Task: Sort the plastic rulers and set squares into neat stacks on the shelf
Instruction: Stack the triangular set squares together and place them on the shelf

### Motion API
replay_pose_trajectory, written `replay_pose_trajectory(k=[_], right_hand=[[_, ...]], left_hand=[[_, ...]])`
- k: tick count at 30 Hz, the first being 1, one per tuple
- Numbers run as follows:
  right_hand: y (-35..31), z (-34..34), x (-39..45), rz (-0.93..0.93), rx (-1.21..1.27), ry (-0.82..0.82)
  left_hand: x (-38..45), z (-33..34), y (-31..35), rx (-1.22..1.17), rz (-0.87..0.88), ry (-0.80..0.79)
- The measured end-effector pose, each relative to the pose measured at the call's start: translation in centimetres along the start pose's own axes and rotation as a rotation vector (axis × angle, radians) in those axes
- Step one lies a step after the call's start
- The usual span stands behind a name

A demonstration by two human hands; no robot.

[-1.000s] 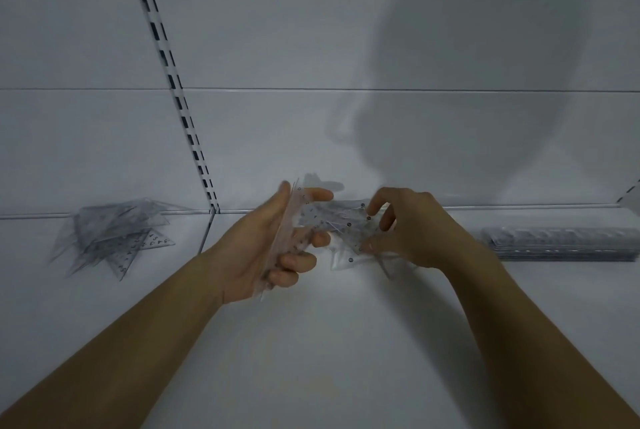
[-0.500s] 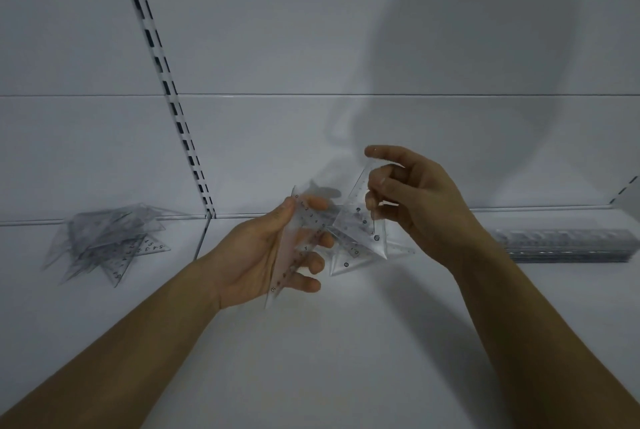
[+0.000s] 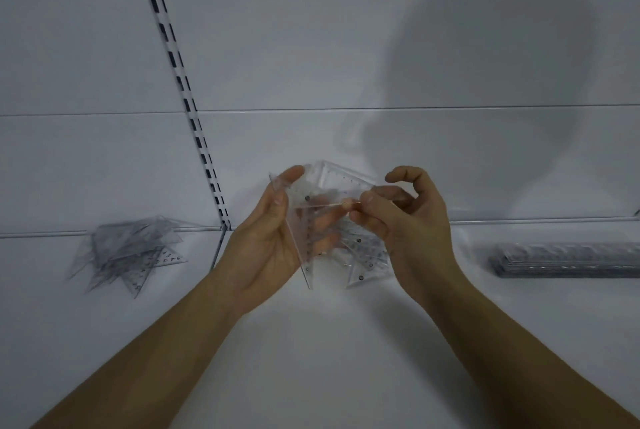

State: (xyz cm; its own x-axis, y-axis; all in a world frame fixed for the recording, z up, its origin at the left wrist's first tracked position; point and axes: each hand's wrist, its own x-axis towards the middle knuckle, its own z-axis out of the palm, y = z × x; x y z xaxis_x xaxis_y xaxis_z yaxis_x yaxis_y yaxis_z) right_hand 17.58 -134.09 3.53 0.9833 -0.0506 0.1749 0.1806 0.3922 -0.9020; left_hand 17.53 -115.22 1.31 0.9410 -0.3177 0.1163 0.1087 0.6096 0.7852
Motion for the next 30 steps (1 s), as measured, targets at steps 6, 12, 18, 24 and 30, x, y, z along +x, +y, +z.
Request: replay_pose_trajectory(k=[6,12,18,24,30], right_hand=[[0.4,0.2,-0.2,0.206,0.165,-0.034],[1.9,0.7,-1.1,0.276,-0.194,-0.200],[1.9,0.0,-0.5,0.237,-0.230,-0.310],[2.2,0.5,-0.7,0.227,-0.143,-0.321],[1.7,0.5,-1.0,0.275,-0.360,-0.365]], left_hand=[[0.0,-0.1,0.1,0.046,0.069,0.022],[-0.3,0.5,-0.3,0.094,0.108,0.053],[-0.4,0.9,-0.4,0.152,0.112,0.092],[-0.5,0.9,-0.2,0.127,0.133,0.111],[-0.4,0.5,-0.2,0.186,0.069,0.066]])
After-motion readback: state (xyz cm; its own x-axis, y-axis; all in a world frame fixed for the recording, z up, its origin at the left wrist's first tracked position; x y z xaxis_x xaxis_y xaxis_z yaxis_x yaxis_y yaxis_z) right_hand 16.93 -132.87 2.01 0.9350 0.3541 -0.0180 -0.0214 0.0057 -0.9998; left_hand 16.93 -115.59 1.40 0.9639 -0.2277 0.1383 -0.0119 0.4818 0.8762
